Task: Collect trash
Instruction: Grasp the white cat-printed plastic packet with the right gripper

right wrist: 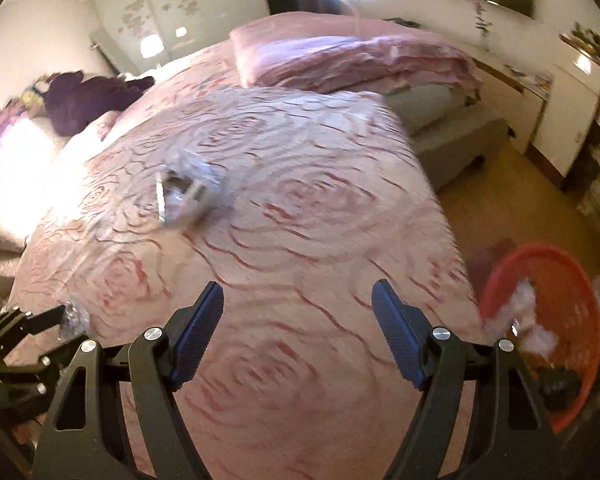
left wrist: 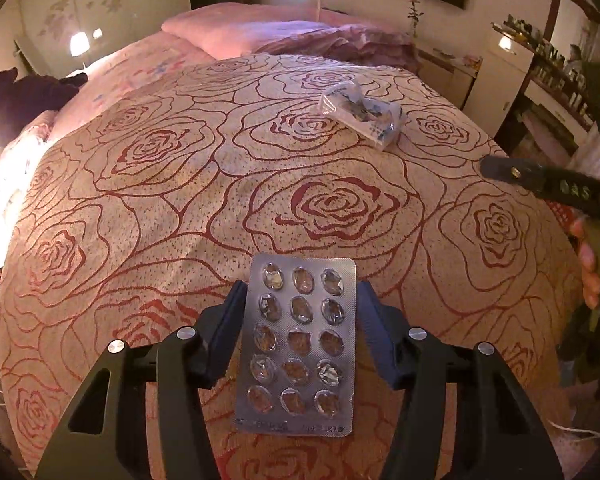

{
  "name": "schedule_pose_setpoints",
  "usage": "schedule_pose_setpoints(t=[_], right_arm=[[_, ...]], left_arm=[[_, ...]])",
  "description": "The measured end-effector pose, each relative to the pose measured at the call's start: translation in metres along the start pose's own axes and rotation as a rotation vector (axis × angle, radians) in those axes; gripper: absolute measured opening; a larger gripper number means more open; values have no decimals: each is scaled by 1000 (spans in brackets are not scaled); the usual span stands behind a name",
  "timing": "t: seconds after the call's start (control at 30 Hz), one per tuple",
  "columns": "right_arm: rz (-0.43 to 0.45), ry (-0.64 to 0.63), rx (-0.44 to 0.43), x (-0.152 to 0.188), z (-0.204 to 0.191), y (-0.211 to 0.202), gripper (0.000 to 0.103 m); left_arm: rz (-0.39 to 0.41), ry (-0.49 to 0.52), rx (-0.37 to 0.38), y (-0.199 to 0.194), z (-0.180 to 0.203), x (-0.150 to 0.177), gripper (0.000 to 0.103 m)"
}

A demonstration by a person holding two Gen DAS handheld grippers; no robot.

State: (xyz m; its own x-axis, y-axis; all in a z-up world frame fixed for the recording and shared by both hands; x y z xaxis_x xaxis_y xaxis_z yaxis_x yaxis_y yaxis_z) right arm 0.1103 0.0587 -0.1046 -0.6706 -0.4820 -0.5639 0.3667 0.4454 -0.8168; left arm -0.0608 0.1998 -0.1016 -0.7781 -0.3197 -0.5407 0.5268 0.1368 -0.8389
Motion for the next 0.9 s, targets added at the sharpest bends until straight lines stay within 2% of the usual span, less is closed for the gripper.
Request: schedule_pose_setpoints(t=[0.33,0.47,0.63,0.8,0.9], right_arm=[[5,-174,-43,-54,-71,40,74],[12,-234,-28,-66,-89,54,74],[-22,-271,-14,-68,-98,73,74],[-28,-289,-12,-64,-103,73,56],[-31,-275,-18,-61,-100,72,52]], left_arm=[[9,-10,-3,1,0,-1,54],[13,-15,10,0,-2,0,54],[18,-11,10,-1,-2,2,54],[20,-8,8,-2,-2,3,54],[20,-7,6,-2,-2,3,54]])
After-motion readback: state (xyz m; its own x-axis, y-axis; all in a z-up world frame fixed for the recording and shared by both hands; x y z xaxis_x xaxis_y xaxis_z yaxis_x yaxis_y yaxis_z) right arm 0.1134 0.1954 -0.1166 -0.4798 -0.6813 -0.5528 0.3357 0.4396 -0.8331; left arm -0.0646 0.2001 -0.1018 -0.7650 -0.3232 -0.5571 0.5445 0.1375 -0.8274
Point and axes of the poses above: each gripper's, at about its wrist camera, not at the fingertips, and y roughly the way its jaws point, z to its right, x to its underside, the point moved 4 cm from there along y, roughly the way its jaws point, and after that the axes turned 4 degrees about x, right-handed, at the moved point
